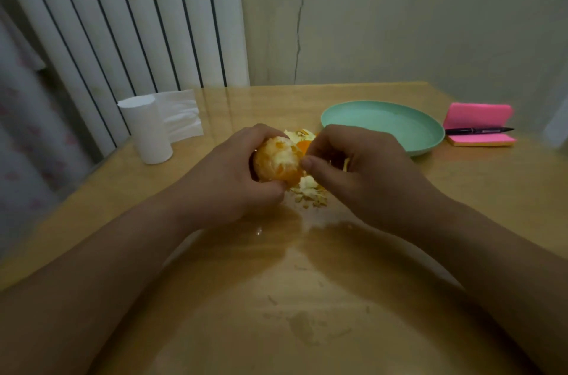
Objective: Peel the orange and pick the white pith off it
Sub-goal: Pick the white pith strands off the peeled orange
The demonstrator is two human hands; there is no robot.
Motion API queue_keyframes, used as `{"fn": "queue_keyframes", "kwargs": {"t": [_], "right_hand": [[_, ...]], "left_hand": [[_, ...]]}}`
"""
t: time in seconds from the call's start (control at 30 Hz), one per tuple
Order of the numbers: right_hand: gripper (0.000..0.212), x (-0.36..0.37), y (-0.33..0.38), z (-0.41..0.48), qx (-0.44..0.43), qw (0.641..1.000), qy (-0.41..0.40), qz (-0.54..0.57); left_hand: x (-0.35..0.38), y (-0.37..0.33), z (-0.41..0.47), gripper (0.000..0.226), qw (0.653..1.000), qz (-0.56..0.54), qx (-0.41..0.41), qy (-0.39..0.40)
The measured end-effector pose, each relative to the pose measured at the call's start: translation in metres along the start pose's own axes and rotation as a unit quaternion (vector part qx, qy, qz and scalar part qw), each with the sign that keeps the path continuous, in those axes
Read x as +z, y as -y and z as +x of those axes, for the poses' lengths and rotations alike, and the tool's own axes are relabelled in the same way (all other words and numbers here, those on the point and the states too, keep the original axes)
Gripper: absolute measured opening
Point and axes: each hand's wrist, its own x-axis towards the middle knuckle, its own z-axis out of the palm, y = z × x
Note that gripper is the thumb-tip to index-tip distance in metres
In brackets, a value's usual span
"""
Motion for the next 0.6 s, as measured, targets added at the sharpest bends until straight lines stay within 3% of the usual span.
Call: {"fn": "queue_keyframes", "kwargs": {"t": [0.3, 0.6], "right_hand": [[0.013, 0.004, 0.004, -0.003, 0.004, 1.0, -0.007, -0.005], [0.016, -0.001, 0.016, 0.003, -0.088, 0.981, 0.021, -0.171]], "left_hand": [[0.006, -0.003, 0.0, 0.073, 0.998, 0.057, 0.023, -0.024], [0.009, -0.009, -0.002, 0.073, 0.993, 0.098, 0.047, -0.034]]}}
